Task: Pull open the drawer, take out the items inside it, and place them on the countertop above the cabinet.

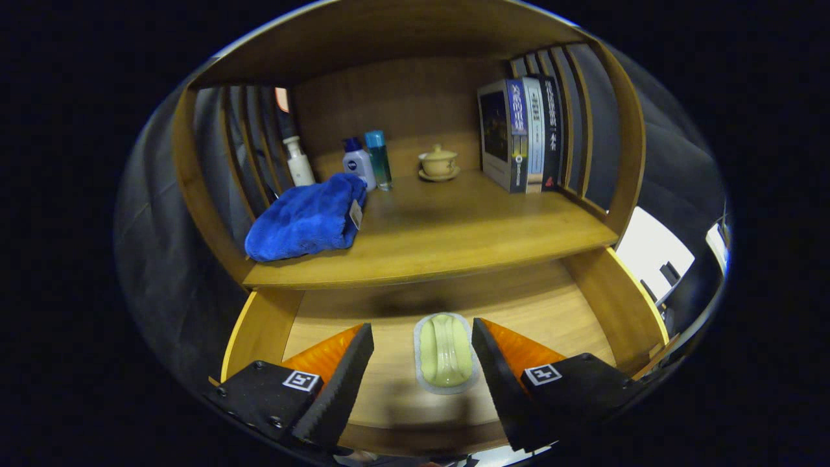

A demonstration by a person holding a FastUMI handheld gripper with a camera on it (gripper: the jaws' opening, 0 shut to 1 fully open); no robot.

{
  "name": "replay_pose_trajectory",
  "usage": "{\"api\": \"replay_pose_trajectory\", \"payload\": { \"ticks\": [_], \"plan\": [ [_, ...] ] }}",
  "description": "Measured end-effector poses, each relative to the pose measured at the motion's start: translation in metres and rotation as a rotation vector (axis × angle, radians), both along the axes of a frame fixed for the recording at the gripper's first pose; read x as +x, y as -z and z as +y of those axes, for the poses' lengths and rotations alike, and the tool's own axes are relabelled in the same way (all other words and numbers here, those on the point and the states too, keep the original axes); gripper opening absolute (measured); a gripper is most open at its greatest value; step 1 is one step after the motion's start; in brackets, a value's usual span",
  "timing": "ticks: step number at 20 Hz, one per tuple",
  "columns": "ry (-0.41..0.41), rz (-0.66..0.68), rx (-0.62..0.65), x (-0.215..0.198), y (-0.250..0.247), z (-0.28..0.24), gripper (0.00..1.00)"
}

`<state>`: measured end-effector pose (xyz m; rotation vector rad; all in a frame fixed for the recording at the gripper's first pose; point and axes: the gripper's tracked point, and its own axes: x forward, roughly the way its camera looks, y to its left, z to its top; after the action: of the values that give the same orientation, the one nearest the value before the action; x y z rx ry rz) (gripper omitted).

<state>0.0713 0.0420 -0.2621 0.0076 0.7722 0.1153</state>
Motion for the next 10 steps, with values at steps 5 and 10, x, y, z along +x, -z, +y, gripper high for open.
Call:
{"api": "replay_pose_trajectory", "payload": {
  "ticks": [5,10],
  "plan": [
    [-0.042,0.137,-0.109,0.019,0.028,-0.011,0.99],
    [-0.035,0.291,-0.118,0.022,0.062,-0.012,0.97]
  ]
}}
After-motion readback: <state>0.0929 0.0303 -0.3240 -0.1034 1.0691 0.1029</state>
